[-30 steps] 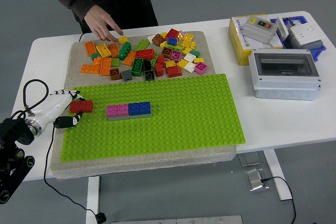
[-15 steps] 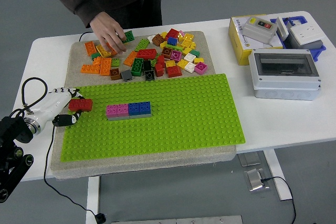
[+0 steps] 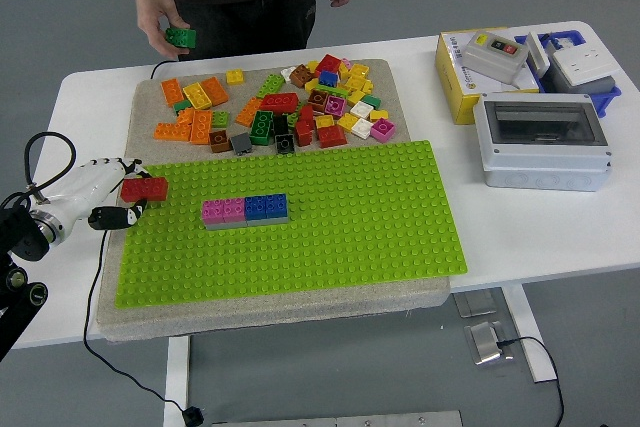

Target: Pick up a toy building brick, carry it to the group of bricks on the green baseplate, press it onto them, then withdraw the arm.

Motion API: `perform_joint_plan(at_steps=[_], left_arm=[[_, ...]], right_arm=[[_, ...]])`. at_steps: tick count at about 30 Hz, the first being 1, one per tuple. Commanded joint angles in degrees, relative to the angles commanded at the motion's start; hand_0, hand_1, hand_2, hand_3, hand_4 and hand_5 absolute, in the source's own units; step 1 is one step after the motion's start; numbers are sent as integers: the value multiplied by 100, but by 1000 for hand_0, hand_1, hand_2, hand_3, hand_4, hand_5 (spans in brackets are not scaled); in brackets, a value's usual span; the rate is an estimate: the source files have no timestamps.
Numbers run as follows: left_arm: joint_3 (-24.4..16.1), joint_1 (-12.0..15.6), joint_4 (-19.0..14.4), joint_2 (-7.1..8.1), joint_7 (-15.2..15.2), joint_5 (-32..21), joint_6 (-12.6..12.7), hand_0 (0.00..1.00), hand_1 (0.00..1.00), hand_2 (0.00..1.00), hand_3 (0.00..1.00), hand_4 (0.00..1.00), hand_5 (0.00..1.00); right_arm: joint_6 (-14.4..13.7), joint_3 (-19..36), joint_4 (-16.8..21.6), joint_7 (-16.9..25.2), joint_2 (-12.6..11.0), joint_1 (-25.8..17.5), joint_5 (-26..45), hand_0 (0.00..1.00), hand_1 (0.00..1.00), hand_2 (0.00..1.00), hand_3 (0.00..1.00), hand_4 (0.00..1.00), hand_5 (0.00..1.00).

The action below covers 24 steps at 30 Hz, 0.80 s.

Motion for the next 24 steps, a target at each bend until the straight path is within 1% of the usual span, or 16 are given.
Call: perform_joint_plan(at_steps=[1, 2, 4, 5, 6, 7, 10, 12, 13, 15, 19, 24], left_arm=[[-11, 13, -132, -46, 129, -25, -122, 996, 985, 957, 569, 439, 191], [-20, 20, -247, -91, 241, -36, -224, 996, 985, 957, 569, 439, 191], [-27, 19, -485, -271, 467, -57, -398, 996, 985, 957, 569, 439, 191], [-22, 11, -607, -387, 558, -48, -447, 996, 985, 957, 569, 439, 191], [-17, 0, -723, -502, 616, -19, -470, 996, 985, 957, 569, 439, 191], [-11, -9, -804, -604, 646, 23, -475, 996, 982, 944, 537, 443, 195], [23, -46, -1009, -921, 670, 156, -432, 996, 982, 944, 537, 443, 195], [50, -72, -1109, -1054, 649, 236, -380, 996, 982, 944, 537, 443, 195], [66, -86, -1157, -1105, 637, 280, -356, 995, 979, 936, 528, 461, 189], [106, -104, -1229, -1166, 630, 353, -328, 995, 979, 936, 528, 461, 189], [229, -103, -1287, -1230, 666, 468, -299, 995, 978, 935, 529, 469, 190], [412, -88, -1301, -1343, 856, 681, -298, 995, 978, 935, 529, 469, 190]], right_arm=[[-1, 13, 0, 4, -3, -6, -6, 622, 621, 624, 615, 465, 726], [-2, 22, 0, 7, -5, -9, -11, 622, 621, 624, 615, 465, 726], [-3, 41, 0, 11, -7, -17, -29, 622, 621, 624, 615, 465, 726], [-3, 50, 0, 11, -7, -19, -40, 622, 621, 624, 615, 465, 726], [-2, 58, 0, 12, -5, -21, -49, 622, 621, 624, 615, 465, 726], [-1, 63, 0, 12, -4, -23, -54, 622, 621, 620, 615, 465, 727], [4, 76, 0, 12, 2, -30, -65, 622, 621, 620, 615, 465, 727], [7, 78, 0, 11, 4, -31, -69, 622, 621, 620, 615, 465, 727], [8, 80, 0, 10, 4, -32, -71, 622, 621, 620, 615, 464, 728], [10, 80, 0, 10, 5, -33, -70, 622, 621, 620, 615, 464, 728], [12, 83, 0, 13, 4, -37, -63, 622, 621, 621, 614, 464, 730], [15, 85, 0, 15, 5, -42, -59, 622, 621, 621, 614, 464, 730]])
